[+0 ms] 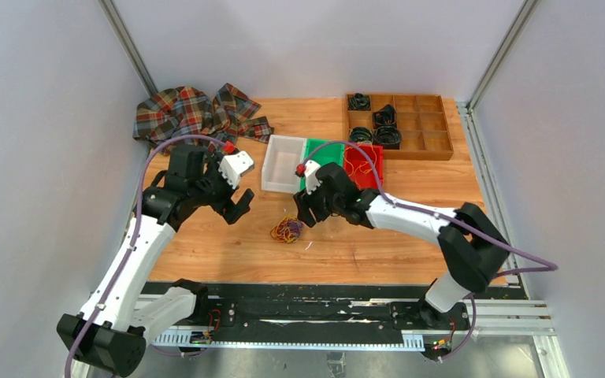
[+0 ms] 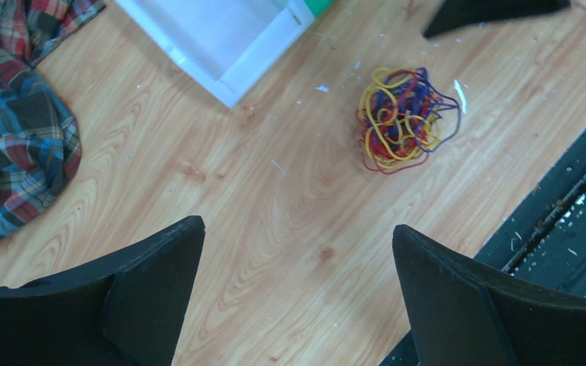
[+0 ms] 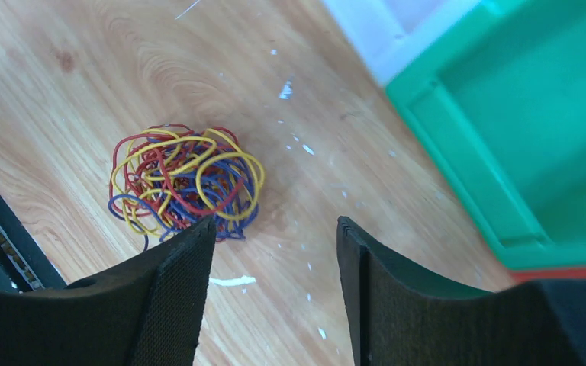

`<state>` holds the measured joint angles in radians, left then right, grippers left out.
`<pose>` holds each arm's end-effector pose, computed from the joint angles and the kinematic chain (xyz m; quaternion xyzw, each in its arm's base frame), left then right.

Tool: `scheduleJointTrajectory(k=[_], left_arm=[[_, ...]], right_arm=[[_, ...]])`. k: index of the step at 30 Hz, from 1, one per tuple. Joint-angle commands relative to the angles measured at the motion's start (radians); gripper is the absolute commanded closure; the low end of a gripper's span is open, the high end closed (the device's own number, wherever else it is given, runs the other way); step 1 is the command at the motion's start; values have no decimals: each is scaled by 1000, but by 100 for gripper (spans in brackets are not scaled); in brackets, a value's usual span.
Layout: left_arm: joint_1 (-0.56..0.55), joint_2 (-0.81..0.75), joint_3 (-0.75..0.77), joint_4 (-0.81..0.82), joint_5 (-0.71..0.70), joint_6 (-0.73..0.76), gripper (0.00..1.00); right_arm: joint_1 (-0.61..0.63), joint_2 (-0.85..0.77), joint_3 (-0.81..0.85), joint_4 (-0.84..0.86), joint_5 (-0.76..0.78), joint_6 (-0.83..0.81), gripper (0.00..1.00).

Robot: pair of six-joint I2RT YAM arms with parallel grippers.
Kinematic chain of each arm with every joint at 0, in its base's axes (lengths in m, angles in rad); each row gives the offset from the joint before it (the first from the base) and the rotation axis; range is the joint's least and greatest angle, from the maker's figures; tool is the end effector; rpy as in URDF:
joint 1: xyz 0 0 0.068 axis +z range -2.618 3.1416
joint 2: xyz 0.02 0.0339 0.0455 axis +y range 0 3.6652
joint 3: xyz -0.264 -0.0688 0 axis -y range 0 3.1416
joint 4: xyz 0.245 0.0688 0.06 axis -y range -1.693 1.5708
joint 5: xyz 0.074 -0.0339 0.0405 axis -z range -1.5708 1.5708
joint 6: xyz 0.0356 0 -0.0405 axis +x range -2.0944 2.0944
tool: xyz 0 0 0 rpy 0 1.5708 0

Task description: Untangle the cables

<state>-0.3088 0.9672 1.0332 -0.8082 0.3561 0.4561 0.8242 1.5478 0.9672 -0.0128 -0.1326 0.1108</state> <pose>0.1770 -0.0695 0.3343 0.4024 0.8092 -0.1325 0.4070 0.2290 0.2544 0.2321 -0.3368 0.8147 0.2633 0.3918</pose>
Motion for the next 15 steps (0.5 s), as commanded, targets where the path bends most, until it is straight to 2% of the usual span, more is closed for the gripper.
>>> scheduleJointTrajectory(k=[1,3,6,12,15], left_arm=[[77,15,-15,44,82,47,2],[89,17,-28,41,88,71,2],[91,16,-60,46,102,94,2],[91,60,-116,76,172,108,0],[90,97,-126,89,238,99,5]], right_arm=[[18,107,34,118,-204,-79,42],[19,150,60,129,-237,-75,45],[20,189,72,164,-241,-66,55],[20,129,6,267,-229,-28,86],[20,76,-43,325,-253,2,99]])
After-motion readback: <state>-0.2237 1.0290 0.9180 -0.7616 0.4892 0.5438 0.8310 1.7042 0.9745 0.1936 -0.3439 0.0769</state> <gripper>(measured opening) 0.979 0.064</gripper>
